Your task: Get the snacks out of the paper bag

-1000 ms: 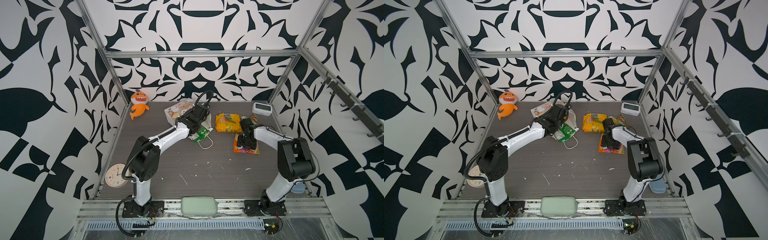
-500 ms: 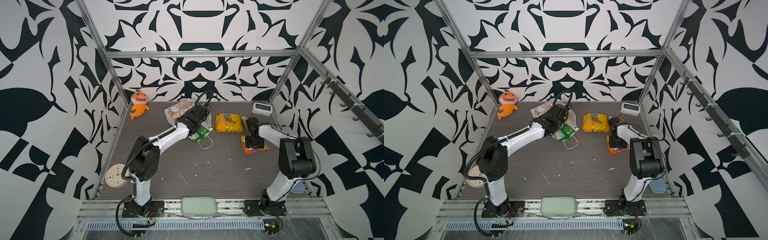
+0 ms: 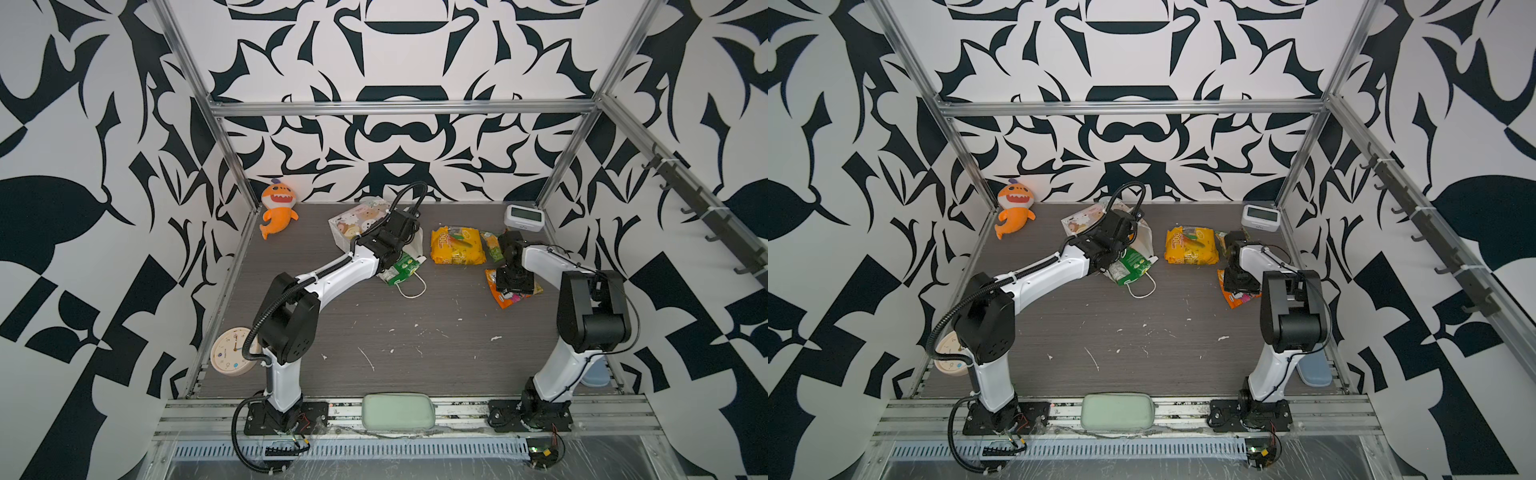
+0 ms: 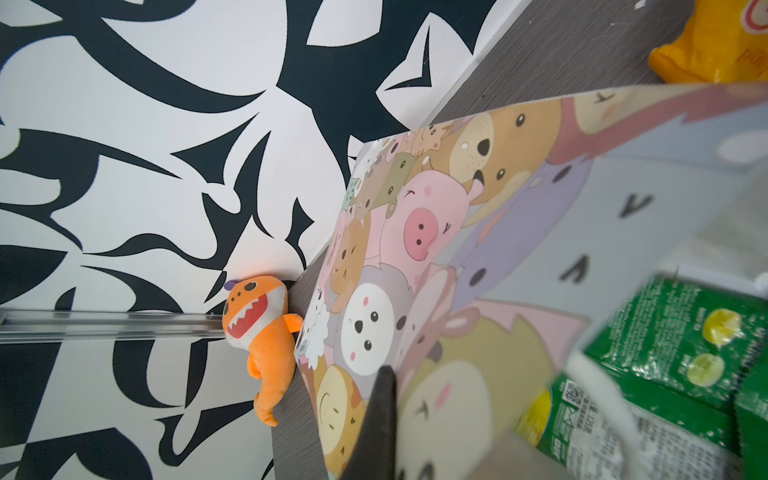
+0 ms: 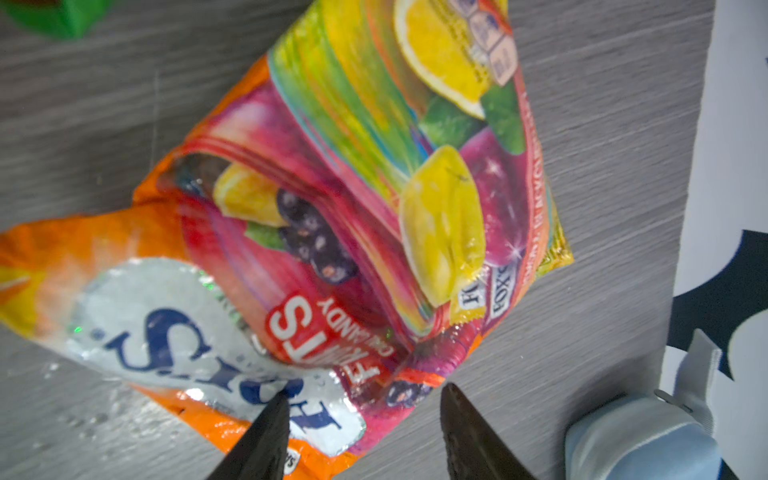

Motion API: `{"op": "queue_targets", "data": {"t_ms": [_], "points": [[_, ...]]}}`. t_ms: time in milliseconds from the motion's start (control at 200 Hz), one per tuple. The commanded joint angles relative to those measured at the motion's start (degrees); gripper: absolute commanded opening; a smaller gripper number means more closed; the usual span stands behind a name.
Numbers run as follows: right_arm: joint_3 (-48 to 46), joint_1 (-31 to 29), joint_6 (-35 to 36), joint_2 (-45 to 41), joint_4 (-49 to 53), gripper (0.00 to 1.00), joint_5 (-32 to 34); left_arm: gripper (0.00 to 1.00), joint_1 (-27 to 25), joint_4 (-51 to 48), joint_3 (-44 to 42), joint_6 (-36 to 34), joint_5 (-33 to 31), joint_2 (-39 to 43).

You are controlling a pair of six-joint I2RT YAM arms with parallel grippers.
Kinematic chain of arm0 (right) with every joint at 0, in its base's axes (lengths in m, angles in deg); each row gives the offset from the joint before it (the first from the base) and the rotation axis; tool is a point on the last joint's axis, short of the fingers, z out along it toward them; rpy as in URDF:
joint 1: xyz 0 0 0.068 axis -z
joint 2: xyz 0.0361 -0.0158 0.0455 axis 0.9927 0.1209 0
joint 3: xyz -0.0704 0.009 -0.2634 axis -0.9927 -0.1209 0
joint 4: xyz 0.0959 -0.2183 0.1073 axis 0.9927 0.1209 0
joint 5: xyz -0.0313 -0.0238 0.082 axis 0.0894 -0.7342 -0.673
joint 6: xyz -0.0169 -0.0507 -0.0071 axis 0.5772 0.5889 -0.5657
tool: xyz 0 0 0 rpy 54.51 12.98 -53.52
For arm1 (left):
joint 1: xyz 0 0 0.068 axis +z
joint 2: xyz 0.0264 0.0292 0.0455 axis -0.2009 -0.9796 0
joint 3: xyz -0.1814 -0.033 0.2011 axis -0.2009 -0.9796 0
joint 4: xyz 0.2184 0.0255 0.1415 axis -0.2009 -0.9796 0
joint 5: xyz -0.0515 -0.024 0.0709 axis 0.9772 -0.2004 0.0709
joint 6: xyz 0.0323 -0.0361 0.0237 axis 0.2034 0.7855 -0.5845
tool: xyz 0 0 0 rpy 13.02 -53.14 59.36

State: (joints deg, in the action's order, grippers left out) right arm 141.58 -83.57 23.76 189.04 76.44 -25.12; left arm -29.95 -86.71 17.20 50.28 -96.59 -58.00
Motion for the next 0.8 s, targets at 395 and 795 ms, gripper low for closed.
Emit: {"op": "queue_targets", "data": {"t_ms": [395, 795], "points": [[1.8, 1.0, -7.1, -7.9, -1.9, 0.59, -10.2, 0.05, -0.2, 2.7, 0.3, 0.1, -1.9, 3.4], [-8.3, -17.5, -26.6, -17.2, -34.9, 0.49, -38.2, 0.05, -1.6, 1.8, 0.8, 1.8, -1.5, 1.5]]}}
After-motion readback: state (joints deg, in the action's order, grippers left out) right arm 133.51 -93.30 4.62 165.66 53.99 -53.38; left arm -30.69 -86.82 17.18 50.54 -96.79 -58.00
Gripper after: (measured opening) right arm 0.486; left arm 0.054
